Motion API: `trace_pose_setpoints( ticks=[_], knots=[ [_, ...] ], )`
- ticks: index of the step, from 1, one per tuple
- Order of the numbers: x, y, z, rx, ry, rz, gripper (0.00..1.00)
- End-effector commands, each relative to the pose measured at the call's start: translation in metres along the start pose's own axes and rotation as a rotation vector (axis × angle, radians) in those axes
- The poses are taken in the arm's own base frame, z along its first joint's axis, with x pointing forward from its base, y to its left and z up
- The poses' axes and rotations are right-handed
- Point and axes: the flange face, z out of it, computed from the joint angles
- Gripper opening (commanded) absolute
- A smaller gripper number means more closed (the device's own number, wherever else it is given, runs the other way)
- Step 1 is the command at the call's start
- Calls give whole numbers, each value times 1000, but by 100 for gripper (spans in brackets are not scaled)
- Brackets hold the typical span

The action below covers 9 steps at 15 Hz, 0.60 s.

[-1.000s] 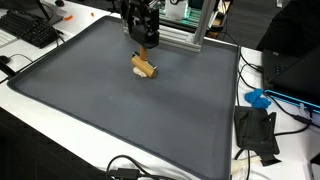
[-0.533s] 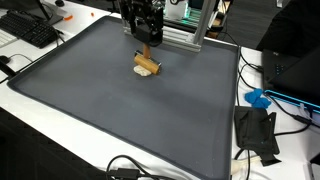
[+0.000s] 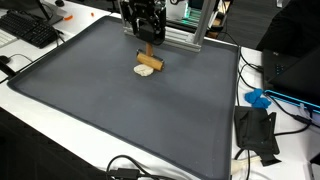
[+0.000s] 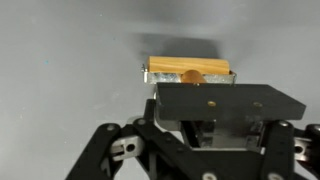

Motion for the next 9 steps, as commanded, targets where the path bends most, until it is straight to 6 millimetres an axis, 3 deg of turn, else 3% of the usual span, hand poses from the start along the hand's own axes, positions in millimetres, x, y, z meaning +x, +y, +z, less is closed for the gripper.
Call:
trace_pose_setpoints(
  ticks=[1, 4, 9],
  knots=[
    [-7, 3, 1, -1, -13, -46, 56],
    [-5, 0, -9, 6, 10, -95, 56],
    [-1, -3, -31, -12, 61, -320, 56]
  ],
)
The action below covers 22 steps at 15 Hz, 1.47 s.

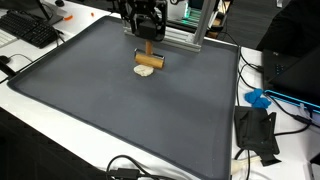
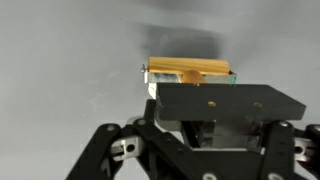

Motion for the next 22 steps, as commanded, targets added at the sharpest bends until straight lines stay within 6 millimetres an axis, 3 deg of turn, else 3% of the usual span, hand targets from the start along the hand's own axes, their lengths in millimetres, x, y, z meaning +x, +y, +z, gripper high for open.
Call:
trace_pose_setpoints(
  ticks=[1, 7, 22],
  knots=[
    [-2, 0, -17, -9, 28, -152, 56],
    [5, 8, 0, -5, 24, -317, 56],
    [22, 17, 29, 65, 108, -244, 56]
  ],
)
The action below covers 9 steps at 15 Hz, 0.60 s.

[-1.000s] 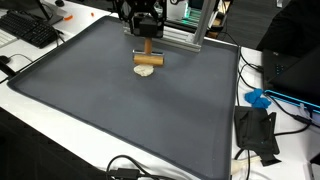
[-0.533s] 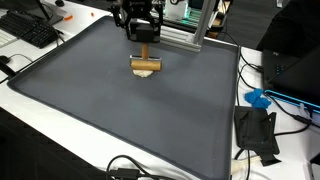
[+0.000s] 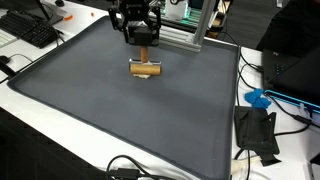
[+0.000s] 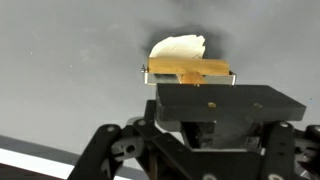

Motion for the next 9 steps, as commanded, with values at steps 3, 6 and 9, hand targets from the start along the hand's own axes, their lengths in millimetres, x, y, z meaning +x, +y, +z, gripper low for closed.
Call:
trace_pose_setpoints(
  ticks=[3, 6, 9],
  knots=[
    [2, 2, 19, 25, 16, 14, 56],
    [-3, 3, 12, 28, -27, 11, 56],
    [-9, 3, 6, 37, -76, 16, 56]
  ],
)
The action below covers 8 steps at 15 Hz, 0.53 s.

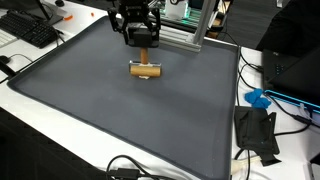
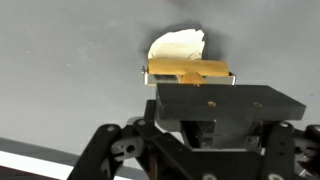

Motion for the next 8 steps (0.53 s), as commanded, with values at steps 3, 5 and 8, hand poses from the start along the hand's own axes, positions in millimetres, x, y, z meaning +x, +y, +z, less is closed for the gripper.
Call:
trace_pose_setpoints(
  ticks=[3, 5, 8],
  knots=[
    [-17, -1, 4, 47, -113, 2, 56],
    [-21, -1, 7, 54, -125, 8, 56],
    [-26, -1, 9, 55, -143, 17, 56]
  ],
)
